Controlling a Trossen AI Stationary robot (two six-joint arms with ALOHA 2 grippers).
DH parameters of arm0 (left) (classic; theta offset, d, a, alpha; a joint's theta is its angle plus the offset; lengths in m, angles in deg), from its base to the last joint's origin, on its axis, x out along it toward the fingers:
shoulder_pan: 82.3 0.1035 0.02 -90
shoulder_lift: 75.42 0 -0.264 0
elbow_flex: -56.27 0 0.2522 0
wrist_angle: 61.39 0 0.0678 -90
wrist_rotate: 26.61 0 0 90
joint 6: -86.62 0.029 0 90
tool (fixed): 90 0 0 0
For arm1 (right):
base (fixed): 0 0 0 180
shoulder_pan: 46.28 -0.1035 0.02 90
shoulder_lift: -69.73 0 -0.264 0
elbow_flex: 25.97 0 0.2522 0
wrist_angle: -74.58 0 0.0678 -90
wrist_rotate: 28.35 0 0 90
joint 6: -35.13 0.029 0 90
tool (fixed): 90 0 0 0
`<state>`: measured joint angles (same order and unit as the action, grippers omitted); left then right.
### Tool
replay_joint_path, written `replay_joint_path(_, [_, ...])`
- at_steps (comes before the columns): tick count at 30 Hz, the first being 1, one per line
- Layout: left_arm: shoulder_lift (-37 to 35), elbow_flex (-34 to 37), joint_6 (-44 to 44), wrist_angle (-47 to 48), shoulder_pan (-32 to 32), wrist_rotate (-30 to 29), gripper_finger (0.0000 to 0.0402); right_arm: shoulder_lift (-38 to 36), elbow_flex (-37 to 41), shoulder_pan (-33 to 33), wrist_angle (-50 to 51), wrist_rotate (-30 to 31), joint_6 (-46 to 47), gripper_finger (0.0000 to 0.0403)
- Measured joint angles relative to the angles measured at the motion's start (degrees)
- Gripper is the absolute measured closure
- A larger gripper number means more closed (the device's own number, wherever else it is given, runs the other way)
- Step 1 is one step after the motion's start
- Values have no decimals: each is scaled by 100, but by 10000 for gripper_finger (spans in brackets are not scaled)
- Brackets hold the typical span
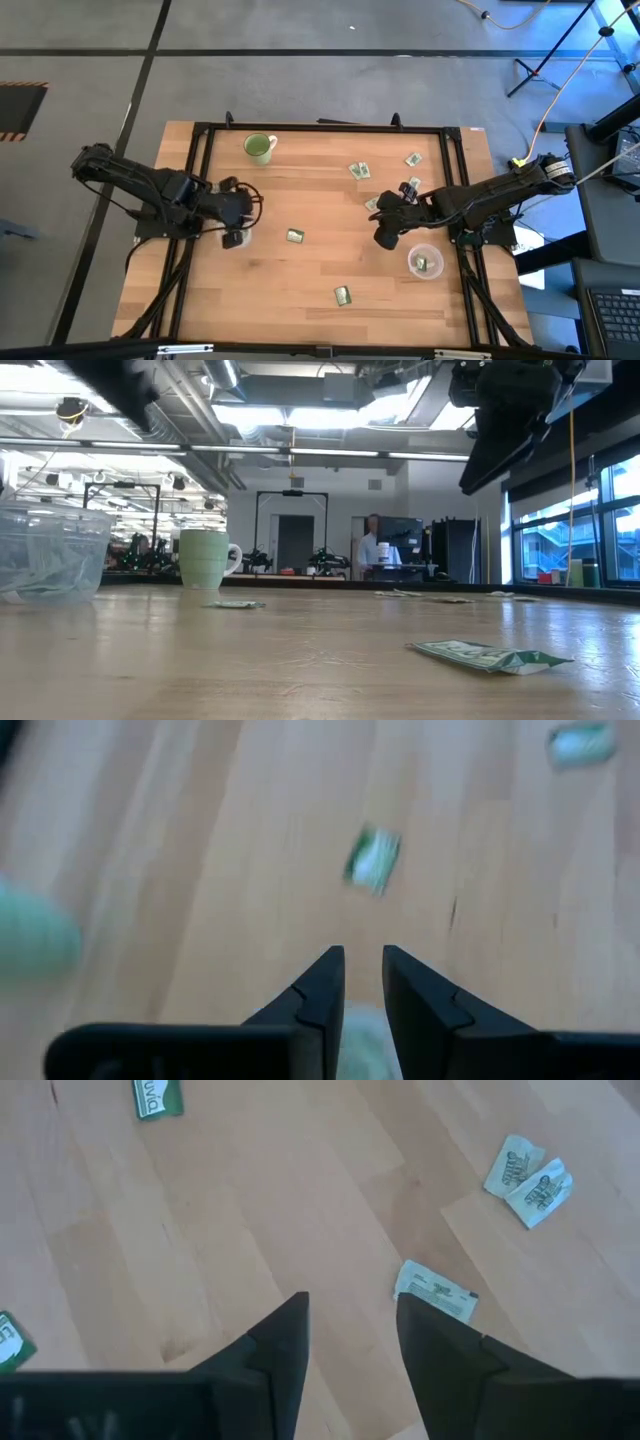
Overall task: Pick and place items into bin
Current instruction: Put the truvia packet into the right transparent bin
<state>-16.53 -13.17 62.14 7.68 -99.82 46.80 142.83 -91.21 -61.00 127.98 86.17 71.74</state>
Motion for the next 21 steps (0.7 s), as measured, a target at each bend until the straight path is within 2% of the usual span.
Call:
replay_joint_path(5, [483,0,990,-1065,120,98,336,1,0,0,-112,65,-131,248])
replay_joint_path(10, [1344,0,1751,-1770,372,260,336,2,0,0,-212,65,-242,248])
replay_joint_path(13, [1854,0,1913,-2178,600,238,336,2,0,0,-282,63,-258,248])
replay_joint_path(19, [2645,0,1704,-2281,1093,971,336,2,0,0,-278,59,-254,248])
replay_joint_path(21, [2869,0,2160,-2213,1162,1128,335,2,0,0,-278,58,-258,248])
